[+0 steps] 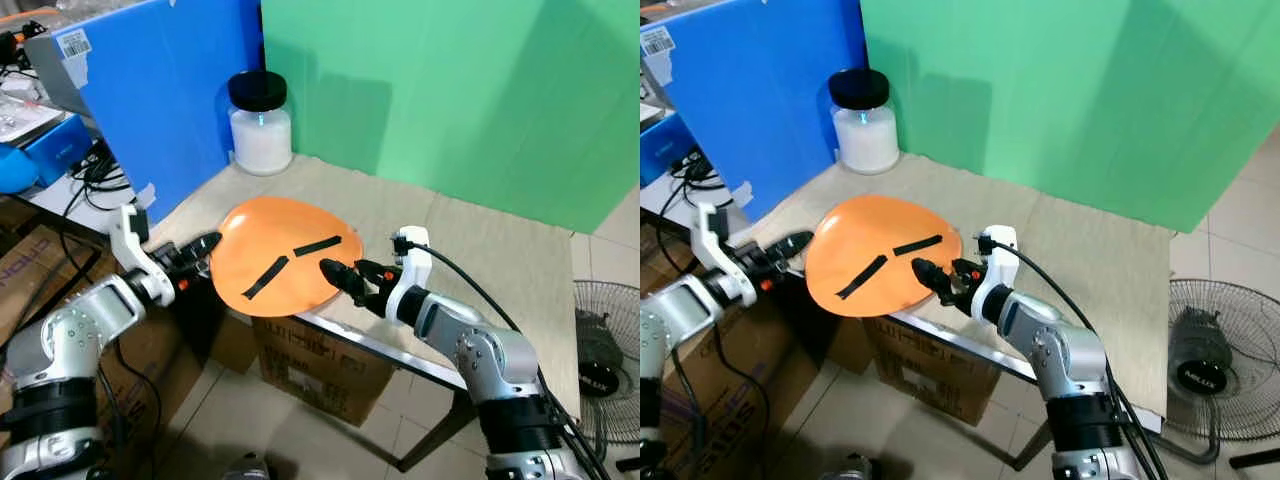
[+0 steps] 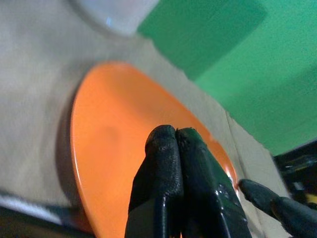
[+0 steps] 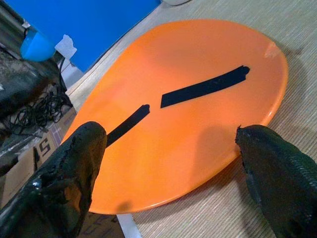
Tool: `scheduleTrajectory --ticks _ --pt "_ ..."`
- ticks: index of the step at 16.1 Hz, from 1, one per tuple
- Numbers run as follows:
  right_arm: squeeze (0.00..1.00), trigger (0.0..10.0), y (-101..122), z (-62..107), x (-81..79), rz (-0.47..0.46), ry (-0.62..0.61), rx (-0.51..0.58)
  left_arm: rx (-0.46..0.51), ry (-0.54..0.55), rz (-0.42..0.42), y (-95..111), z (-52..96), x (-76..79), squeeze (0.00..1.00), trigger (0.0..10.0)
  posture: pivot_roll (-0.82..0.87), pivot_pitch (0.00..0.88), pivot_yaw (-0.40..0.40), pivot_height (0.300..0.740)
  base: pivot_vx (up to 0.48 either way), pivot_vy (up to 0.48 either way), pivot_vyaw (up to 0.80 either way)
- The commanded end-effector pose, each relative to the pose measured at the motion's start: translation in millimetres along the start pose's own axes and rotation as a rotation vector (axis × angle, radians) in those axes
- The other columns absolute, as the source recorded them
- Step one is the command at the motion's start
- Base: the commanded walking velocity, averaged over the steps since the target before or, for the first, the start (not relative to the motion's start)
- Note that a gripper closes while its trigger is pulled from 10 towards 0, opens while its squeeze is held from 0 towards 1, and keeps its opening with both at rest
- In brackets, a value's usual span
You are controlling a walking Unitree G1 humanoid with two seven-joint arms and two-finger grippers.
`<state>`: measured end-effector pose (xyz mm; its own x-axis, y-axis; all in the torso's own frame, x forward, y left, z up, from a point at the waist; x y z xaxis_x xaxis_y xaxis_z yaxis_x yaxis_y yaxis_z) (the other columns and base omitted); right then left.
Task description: Setting the table
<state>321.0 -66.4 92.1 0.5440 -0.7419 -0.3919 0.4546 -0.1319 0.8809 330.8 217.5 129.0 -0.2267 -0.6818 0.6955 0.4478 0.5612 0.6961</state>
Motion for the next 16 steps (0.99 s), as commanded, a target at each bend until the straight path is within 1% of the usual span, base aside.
scheduleTrajectory --ticks 1,2,3,4,5,6,7,9,10,11,13,15,16 --pt "0.27 10.0 5 3.9 -0.2 0.028 0.002 0.022 -0.012 0.052 -0.1 -1 3.0 -2.9 0.0 10.0 0.06 0.035 -0.001 0.74 0.0 0.0 0.0" --pt "0.27 10.0 5 6.6 2.5 0.039 -0.016 0.03 -0.02 0.113 -0.172 -3 7.9 -8.5 0.0 10.0 0.07 0.038 -0.001 0.74 0.0 0.0 0.0" --pt "0.28 10.0 6 7.5 5.2 0.046 -0.037 0.04 -0.033 0.14 -0.183 -6 11.6 -11.8 0.0 10.0 0.07 0.041 -0.001 0.74 0.0 0.0 0.0" --pt "0.29 10.0 7 7.5 6.8 0.047 -0.052 0.05 -0.036 0.153 -0.168 -7 13.3 -14.0 1.0 10.0 0.07 0.041 0.0 0.74 0.0 0.0 0.0" --pt "0.41 10.0 12 6.8 12.0 0.041 -0.097 0.085 -0.033 0.172 -0.139 -10 16.8 -19.5 1.0 10.0 0.07 0.042 0.001 0.74 0.0 0.0 0.0" --pt "0.69 10.0 18 6.5 20.3 0.014 -0.159 0.122 -0.028 0.19 -0.124 -12 19.2 -25.4 1.0 10.0 0.07 0.042 0.002 0.74 0.0 0.0 0.0" --pt "1.0 10.0 21 6.3 28.1 -0.008 -0.208 0.143 -0.026 0.197 -0.109 -15 19.6 -29.3 1.0 10.0 0.07 0.043 0.003 0.74 0.0 0.0 0.0" --pt "1.0 10.0 23 3.8 42.5 -0.058 -0.289 0.154 -0.024 0.173 -0.072 -18 17.8 -29.7 1.0 10.0 0.07 0.048 0.002 0.74 0.0 0.0 0.0" --pt "1.0 10.0 23 1.2 45.8 -0.066 -0.312 0.15 -0.02 0.172 -0.052 -17 17.0 -31.0 1.0 10.0 0.07 0.05 0.002 0.74 0.0 0.0 0.0" --pt "1.0 10.0 22 -3.3 46.0 -0.071 -0.316 0.137 -0.016 0.177 -0.031 -16 16.6 -33.2 1.0 10.0 0.07 0.053 0.005 0.74 0.0 0.0 0.0" --pt "1.0 10.0 20 -13.8 42.8 -0.131 -0.299 0.123 -0.014 0.177 -0.009 -14 16.6 -35.5 1.0 10.0 0.07 0.058 0.01 0.74 0.0 0.0 0.0" --pt "1.0 10.0 16 -26.6 33.4 -0.204 -0.224 0.091 -0.017 0.179 -0.007 -13 16.4 -36.9 1.0 10.0 0.07 0.062 0.011 0.74 0.0 0.0 0.0" --pt "1.0 10.0 15 -30.2 30.1 -0.218 -0.2 0.082 -0.019 0.182 -0.007 -13 16.2 -37.7 1.0 10.0 0.07 0.066 0.011 0.74 0.0 0.0 0.0"
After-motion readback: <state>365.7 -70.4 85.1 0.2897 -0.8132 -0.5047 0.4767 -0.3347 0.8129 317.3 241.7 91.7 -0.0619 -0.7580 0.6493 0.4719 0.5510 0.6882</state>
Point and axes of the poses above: a point about 5 cm out from each wrist's last joint towards the gripper, its own z axis pointing back from the gripper into the wrist, its own y axis along the axis of the wrist's last joint, x = y × z, the point moved 4 cm from there along -z, pointing out of the wrist towards the gripper, and after that the axes turned 10 degrees about z, right-handed, at the moved point
